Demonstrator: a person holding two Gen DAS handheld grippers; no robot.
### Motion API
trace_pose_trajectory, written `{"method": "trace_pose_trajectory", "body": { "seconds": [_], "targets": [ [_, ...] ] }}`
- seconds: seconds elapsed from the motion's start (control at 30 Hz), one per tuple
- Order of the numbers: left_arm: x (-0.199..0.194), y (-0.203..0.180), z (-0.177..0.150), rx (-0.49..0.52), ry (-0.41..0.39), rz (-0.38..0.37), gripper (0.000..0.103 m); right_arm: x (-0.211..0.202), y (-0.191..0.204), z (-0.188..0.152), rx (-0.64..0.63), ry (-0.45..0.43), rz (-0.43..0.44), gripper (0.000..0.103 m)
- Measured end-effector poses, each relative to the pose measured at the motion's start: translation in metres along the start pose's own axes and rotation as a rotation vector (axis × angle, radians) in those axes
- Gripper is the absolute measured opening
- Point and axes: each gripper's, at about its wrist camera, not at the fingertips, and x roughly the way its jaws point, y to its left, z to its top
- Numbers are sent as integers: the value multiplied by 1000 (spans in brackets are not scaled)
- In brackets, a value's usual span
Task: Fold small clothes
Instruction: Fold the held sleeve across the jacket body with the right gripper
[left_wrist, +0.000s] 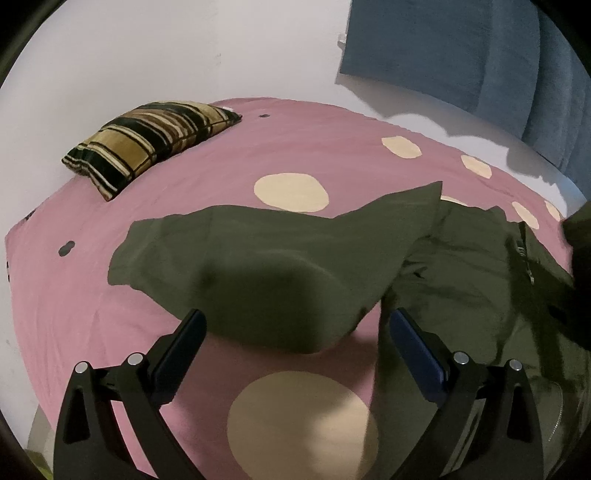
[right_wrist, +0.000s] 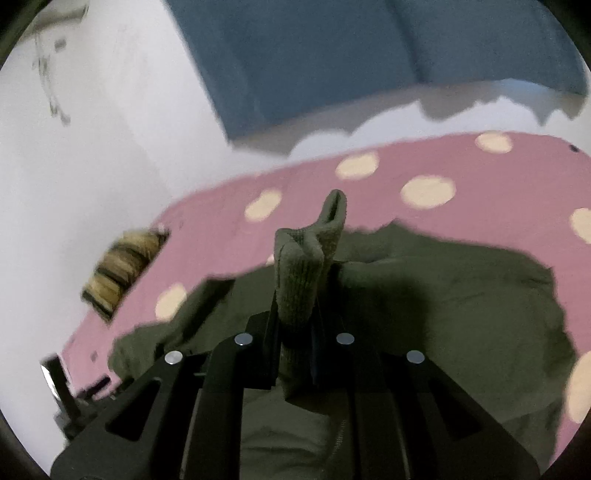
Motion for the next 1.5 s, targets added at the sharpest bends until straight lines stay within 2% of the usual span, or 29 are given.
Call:
{"method": "trace_pose_trajectory", "body": {
  "seconds": [0.1,0.3,0.4,0.47,0.53,0.6,0.67,0.77,0.83,0.87,0.93,1.0,1.03,1.1,1.23,1.33,1.5],
  "targets": [
    [0,1,-1,-2,1,-7,99,33,31,-23,-61,77,-32,12],
    [5,-2,-4,9,15,-16,99,86,55,-66,-122,210,-53,14],
    [9,-4,-6,15,27,-12,99,100,58,-80,-130,270,-15,27],
    [12,-6,-8,20,38,-13,99,102,60,-87,-124,302,49,50],
    [13,-9,-10,29,44,-16,99,94,57,-90,-99,334,157,53],
    [13,-10,-11,33,42,-19,99,75,52,-88,-90,334,226,54],
    [13,-10,-12,29,35,-27,99,49,38,-81,-78,292,241,56],
    [14,-9,-12,19,32,-44,99,1,-8,-68,-21,178,181,59],
    [14,-9,-12,15,33,-50,99,-35,-57,-59,42,91,71,59],
    [15,-10,-12,12,34,-52,99,-45,-78,-58,74,65,25,59],
    [16,-11,-12,14,38,-53,99,-71,-138,-58,195,11,-138,59],
    [16,-14,-12,22,36,-52,99,-82,-185,-66,304,12,-245,59],
    [17,-15,-13,25,36,-50,99,-81,-202,-73,345,31,-257,59],
    [18,-16,-14,24,39,-48,99,-76,-229,-85,423,79,-211,57],
    [23,-16,-15,20,49,-32,99,-59,-240,-104,447,150,-145,23],
    [24,-15,-17,12,53,-33,99,-45,-233,-111,409,188,-167,18],
    [25,-9,-16,-10,49,-30,99,-40,-240,-113,412,186,-165,16]
  ]
}}
